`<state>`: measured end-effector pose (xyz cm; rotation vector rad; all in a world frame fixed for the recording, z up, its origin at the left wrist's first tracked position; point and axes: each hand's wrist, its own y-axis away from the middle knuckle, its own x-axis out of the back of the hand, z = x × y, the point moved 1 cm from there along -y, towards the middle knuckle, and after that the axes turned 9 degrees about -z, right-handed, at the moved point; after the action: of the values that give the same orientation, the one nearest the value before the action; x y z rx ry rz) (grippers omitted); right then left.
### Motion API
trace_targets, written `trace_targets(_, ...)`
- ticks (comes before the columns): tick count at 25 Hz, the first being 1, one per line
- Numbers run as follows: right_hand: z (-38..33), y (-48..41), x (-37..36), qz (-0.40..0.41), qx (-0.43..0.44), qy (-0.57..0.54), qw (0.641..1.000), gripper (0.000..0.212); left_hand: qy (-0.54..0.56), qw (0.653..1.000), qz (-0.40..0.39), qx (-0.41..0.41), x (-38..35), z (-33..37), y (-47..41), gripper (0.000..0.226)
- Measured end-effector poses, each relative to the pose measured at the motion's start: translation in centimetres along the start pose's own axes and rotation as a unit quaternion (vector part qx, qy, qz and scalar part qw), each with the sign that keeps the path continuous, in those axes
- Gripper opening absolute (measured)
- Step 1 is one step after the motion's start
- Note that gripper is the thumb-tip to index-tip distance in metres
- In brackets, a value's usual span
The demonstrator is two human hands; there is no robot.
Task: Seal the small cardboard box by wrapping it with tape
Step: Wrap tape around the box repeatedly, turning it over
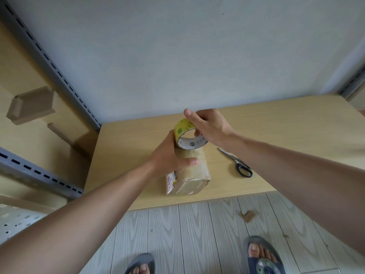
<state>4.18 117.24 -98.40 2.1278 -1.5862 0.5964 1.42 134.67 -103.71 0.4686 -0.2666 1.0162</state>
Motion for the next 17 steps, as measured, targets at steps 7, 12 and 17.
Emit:
trace_targets(7, -1.4, 0.3, 0.0, -0.045, 0.057, 0.053, 0.996, 0.055, -0.042, 0.999, -0.013, -0.011, 0.7, -1.9, 0.8, 0.082)
trace_targets(12, -0.3, 0.8, 1.4, -0.049, 0.098, 0.124, 0.986, 0.047, -0.114, 0.993, 0.005, -0.002, 1.3, -2.1, 2.0, 0.084)
trace_targets(17, 1.5, 1.8, 2.4, -0.055, 0.109, 0.210, 0.970, 0.050, -0.110, 0.994, 0.005, -0.005, 1.4, -2.2, 2.1, 0.082)
